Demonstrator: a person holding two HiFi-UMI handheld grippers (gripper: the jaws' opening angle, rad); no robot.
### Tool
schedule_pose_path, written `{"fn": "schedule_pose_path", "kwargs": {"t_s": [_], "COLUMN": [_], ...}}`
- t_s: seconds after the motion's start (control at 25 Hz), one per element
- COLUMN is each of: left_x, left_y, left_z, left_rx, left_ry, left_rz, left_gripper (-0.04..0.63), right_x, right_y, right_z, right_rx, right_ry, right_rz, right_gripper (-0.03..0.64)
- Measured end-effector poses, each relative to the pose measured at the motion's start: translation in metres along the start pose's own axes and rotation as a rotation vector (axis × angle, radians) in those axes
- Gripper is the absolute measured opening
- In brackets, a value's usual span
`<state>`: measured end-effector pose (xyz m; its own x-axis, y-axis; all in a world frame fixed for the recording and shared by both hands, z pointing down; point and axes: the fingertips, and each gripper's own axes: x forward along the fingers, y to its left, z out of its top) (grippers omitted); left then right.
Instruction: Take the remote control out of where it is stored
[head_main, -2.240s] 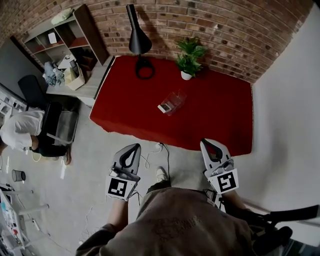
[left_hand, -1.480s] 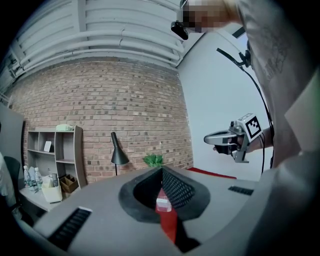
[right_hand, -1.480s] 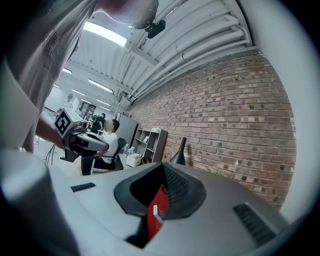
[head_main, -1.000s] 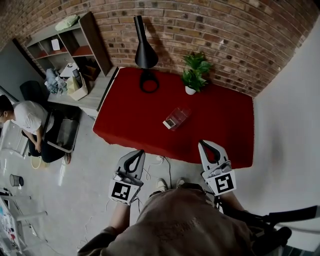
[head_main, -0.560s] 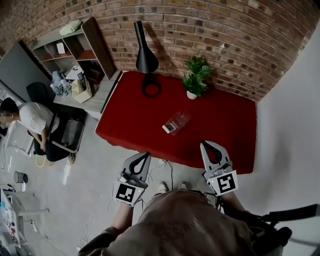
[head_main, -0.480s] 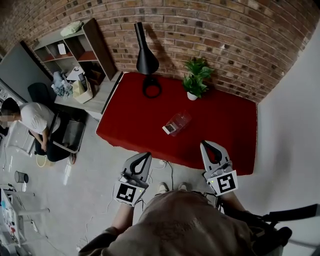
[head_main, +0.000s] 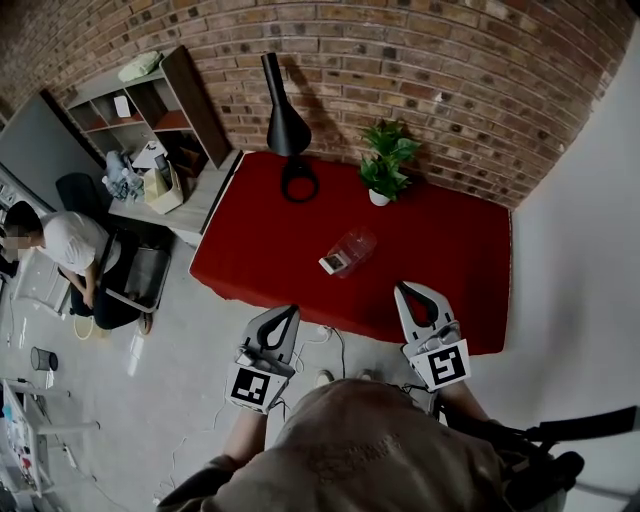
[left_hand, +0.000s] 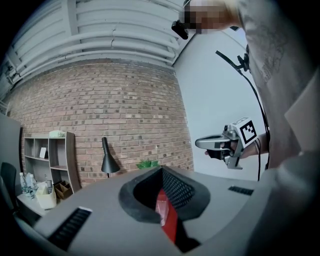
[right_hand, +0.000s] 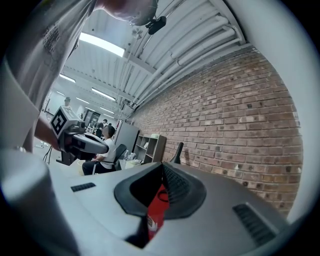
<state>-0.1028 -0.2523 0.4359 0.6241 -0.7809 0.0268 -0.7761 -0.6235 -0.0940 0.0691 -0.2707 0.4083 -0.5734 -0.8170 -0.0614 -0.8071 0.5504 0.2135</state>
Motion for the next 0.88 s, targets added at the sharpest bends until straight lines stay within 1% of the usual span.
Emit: {"fn": "schedule_pose_path", "kwargs": {"t_s": [0.24,0.32,0.36,0.4,0.44,0.48,0.52,0.64,0.76,0.88], "left_x": [0.002,0.0,-0.001,-0.003,-0.004,-0.006,-0.007,-0.01,-0.014,-0.018], "left_y": [0.003,0.004,0.005,0.006,0.007,0.007,0.008,0.011,0.013,0.015], "left_z": [0.001,0.0,-0.001,-0.002,-0.004,-0.005,-0.006,-0.008,-0.008,-0.011], "left_rx": [-0.007,-0.004,-0.003,-0.003,-0.003,-0.003,-0.005,-0.013,-0.016,-0.021], "left_ry": [-0.005,-0.005,-0.002,0.002,0.008,0.013,0.017,0.021,0.019,0.021], "left_rz": [0.014,0.017,0.021,0.024,0.028,0.033,0.037,0.049,0.054,0.06], "left_gripper": [0.005,0.005,0.005,0.005,0.005,0.005,0.005,0.005,0.005,0.005], "right_x": [0.002,0.005,0.006,0.006,0.006,0.007,0.01,0.021,0.033,0.05], "right_y": [-0.007,0.001,0.007,0.012,0.016,0.019,0.02,0.02,0.019,0.015], "right_z": [-0.016,-0.011,-0.009,-0.013,-0.021,-0.029,-0.035,-0.046,-0.064,-0.092], "right_rx": [-0.001,-0.018,-0.053,-0.111,-0.172,-0.212,-0.225,-0.212,-0.203,-0.139], "right_ry": [0.042,0.005,-0.005,0.018,0.066,0.107,0.125,0.127,0.167,0.212], "right_rz": [-0.009,0.036,0.066,0.097,0.125,0.146,0.158,0.179,0.218,0.25], "right_gripper": [0.014,0.014,0.014,0.014,0.014,0.014,0.014,0.014,0.014,0.014]}}
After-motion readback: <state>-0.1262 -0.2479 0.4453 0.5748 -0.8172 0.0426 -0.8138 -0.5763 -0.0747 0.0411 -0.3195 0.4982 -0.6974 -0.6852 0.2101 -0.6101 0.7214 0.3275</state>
